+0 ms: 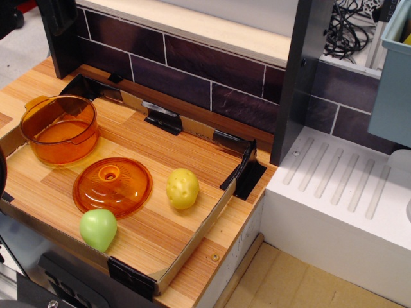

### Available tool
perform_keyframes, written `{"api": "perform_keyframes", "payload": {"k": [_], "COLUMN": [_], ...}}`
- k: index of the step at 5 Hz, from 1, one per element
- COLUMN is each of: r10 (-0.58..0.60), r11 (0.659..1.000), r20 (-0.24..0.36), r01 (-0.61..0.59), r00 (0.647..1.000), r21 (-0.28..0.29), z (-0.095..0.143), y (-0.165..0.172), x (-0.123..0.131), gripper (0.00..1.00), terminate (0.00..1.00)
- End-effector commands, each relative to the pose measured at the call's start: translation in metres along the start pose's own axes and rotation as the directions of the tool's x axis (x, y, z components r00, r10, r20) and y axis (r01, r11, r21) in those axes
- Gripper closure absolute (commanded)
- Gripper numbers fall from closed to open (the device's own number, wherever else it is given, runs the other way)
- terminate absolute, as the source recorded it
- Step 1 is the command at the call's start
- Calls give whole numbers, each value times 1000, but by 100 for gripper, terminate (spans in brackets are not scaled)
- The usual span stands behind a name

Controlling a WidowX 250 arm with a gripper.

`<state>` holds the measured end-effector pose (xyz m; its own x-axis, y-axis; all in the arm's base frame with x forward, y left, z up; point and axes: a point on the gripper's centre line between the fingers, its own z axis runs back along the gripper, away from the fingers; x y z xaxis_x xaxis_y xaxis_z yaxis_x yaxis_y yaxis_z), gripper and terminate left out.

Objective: Put potato in pot

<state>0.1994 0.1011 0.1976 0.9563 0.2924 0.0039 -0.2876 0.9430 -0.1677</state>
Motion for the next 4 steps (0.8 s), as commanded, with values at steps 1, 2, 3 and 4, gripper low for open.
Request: {"api": "perform_keyframes", "payload": {"k": [1, 2, 3, 4], "r10": [0, 53, 171, 287], "r11": [1000, 998, 978, 947], "r20": [0, -12, -13, 51], "r01": [0, -54, -171, -275], "r00": [1000, 998, 985, 957], "r21": [0, -40, -122, -166], "z": [0, -11, -20, -37], "y": [0, -31, -54, -72], "x": [0, 6, 8, 10], "gripper": [0, 0, 0, 0], "terminate": [0, 0, 0, 0]}}
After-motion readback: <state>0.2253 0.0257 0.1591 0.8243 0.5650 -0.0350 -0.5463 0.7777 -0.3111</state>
